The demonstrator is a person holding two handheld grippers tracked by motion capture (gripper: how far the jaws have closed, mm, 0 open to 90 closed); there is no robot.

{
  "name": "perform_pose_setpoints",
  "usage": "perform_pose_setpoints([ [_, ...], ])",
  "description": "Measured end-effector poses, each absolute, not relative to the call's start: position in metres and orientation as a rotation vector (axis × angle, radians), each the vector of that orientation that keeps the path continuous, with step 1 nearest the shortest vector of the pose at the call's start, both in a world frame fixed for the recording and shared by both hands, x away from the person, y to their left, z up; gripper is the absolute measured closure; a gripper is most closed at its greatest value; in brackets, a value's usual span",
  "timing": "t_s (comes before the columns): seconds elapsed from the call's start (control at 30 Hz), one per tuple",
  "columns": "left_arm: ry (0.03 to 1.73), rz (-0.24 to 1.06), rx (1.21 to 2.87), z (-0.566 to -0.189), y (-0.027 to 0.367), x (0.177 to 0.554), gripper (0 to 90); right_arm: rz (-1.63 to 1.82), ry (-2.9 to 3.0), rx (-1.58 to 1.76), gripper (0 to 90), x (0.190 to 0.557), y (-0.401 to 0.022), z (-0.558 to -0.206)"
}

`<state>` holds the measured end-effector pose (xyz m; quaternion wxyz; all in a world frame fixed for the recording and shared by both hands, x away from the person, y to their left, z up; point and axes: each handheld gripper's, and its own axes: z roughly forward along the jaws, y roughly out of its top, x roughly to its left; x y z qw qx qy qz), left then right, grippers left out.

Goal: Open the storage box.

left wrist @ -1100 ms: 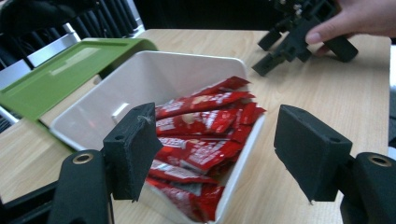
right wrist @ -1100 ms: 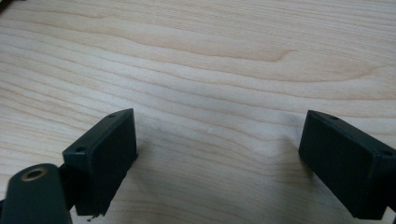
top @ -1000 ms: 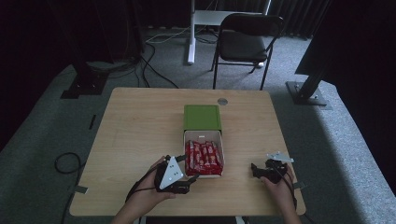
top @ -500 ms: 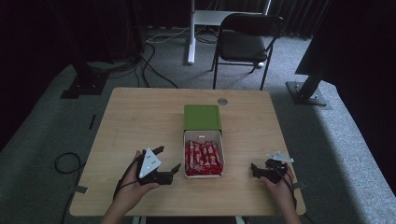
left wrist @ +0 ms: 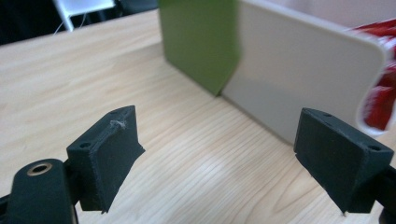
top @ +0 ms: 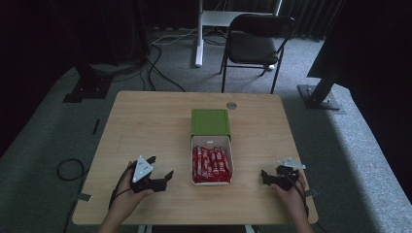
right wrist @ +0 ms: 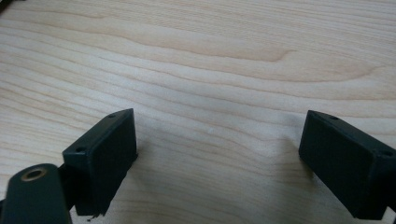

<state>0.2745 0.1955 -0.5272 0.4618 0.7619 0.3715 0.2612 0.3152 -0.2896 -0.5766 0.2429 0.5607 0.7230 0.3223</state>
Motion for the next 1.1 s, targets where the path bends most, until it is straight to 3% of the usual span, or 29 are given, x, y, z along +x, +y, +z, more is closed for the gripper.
perform_pose_setpoints([
  [0.1,0.950,0.644,1.870,-0.532,0.201,0.277,10.4,0.880,1.976,1.532,10.6,0.315,-0.290,-0.577],
  [0.53,1.230,0.675,1.817,-0.550,0.238,0.283,9.7,0.881,1.976,1.533,10.6,0.315,-0.290,-0.577],
  [0.8,1.307,0.680,1.790,-0.552,0.256,0.282,9.7,0.881,1.976,1.533,10.6,0.315,-0.290,-0.577],
  [0.87,1.336,0.664,1.789,-0.552,0.261,0.281,10.4,0.881,1.976,1.532,10.6,0.315,-0.290,-0.577],
  [0.93,1.383,0.640,1.797,-0.553,0.266,0.281,16.6,0.881,1.976,1.532,10.6,0.315,-0.290,-0.577],
  [1.1,1.418,0.699,1.793,-0.556,0.276,0.280,15.5,0.881,1.975,1.532,10.6,0.315,-0.290,-0.577],
])
